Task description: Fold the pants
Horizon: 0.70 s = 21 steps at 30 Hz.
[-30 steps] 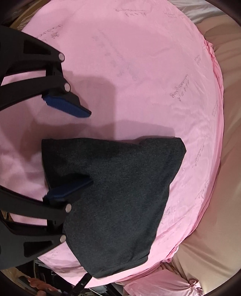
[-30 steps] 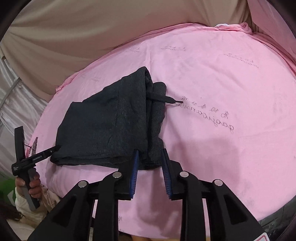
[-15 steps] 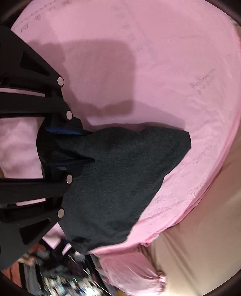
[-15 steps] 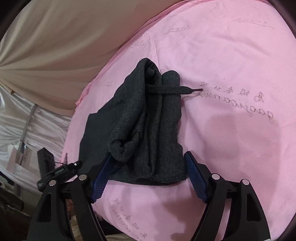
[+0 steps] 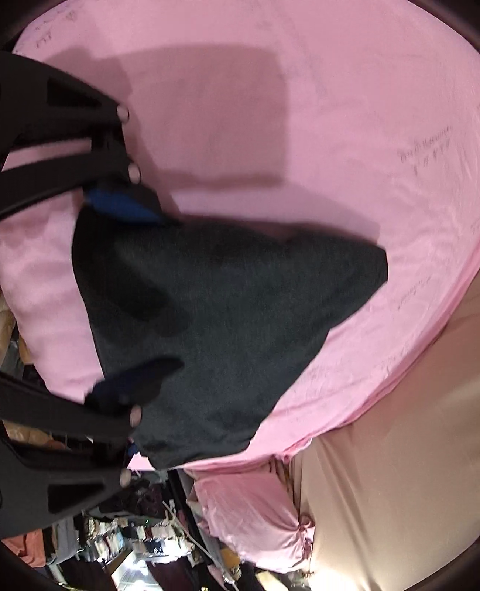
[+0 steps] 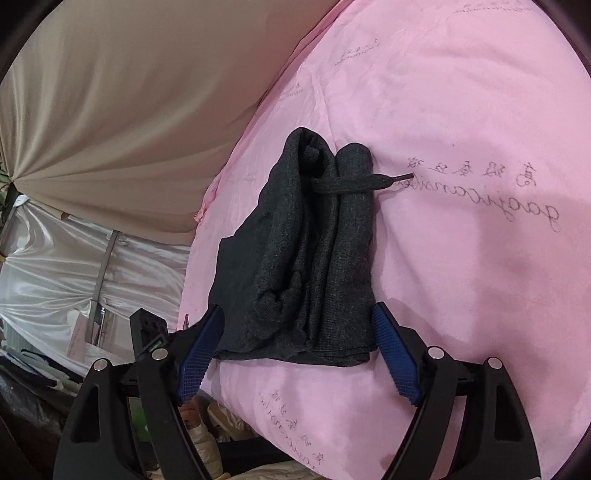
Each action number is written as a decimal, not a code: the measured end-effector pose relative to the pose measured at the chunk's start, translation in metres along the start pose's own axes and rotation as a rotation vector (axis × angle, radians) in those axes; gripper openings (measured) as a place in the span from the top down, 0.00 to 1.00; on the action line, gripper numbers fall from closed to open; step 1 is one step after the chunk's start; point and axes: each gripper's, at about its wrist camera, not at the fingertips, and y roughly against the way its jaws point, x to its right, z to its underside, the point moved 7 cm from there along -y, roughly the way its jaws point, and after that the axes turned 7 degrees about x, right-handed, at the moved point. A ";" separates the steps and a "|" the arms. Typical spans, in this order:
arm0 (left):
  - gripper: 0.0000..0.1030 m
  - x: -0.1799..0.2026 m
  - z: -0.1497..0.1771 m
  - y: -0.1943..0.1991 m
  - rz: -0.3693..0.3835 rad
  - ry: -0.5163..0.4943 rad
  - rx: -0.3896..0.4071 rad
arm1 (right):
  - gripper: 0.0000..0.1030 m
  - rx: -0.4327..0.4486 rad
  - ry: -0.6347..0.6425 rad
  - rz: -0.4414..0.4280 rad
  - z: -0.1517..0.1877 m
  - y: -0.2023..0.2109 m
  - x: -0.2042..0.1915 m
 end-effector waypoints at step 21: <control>0.71 -0.017 0.029 0.024 -0.147 -0.087 -0.055 | 0.49 -0.045 0.089 0.137 0.060 0.003 -0.018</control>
